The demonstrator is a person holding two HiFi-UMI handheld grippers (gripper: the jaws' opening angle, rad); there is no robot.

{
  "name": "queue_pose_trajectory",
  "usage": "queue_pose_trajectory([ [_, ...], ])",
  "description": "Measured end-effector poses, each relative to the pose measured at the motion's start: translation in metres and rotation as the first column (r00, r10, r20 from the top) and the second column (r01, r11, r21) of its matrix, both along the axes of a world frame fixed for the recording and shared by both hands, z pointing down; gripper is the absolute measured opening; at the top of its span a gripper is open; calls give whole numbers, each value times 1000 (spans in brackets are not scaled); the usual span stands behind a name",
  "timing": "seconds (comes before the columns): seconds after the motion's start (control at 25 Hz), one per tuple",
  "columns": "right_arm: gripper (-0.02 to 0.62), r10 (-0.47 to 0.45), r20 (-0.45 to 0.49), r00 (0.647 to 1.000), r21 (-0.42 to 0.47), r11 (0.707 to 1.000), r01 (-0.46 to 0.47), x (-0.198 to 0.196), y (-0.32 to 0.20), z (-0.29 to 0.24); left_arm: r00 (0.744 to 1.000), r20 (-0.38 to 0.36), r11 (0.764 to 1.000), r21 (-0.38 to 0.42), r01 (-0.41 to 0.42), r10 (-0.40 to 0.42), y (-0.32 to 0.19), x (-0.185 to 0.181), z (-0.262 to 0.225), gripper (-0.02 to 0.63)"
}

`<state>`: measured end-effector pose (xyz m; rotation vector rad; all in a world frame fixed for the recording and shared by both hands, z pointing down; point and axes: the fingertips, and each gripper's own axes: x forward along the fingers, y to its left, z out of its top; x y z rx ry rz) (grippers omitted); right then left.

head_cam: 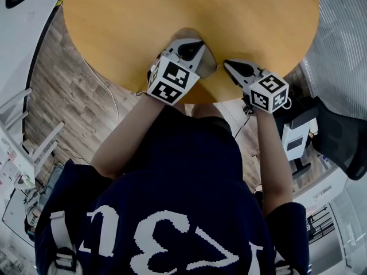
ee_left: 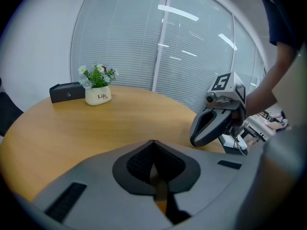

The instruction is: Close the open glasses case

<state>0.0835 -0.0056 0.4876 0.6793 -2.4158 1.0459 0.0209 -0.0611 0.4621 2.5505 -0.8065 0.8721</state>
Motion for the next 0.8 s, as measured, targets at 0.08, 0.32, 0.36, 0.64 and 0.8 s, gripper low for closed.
queue_pose_trajectory([
  [0.08,26,-56,37,998,-25,998,57,0,4,-3,1000,0,1000,0,1,-1,-1,1,0,14],
  [0.32,120,-347,-37,937,5,938,347,-24,13,2,1000,-14,1000,-6,4,-4,-1,1,0,14],
  [0.36,70,-417,-80,905,15,908,420,-27,17,3,1000,-20,1000,-10,6,-6,-1,1,-1,14],
  [0.64,41,-513,-229,827,43,844,535,-25,29,8,999,-41,999,-46,5,-7,-2,1,-2,14],
  [0.8,32,-496,-265,827,51,849,526,-25,32,14,999,-36,998,-59,-23,21,-2,1,-2,14],
])
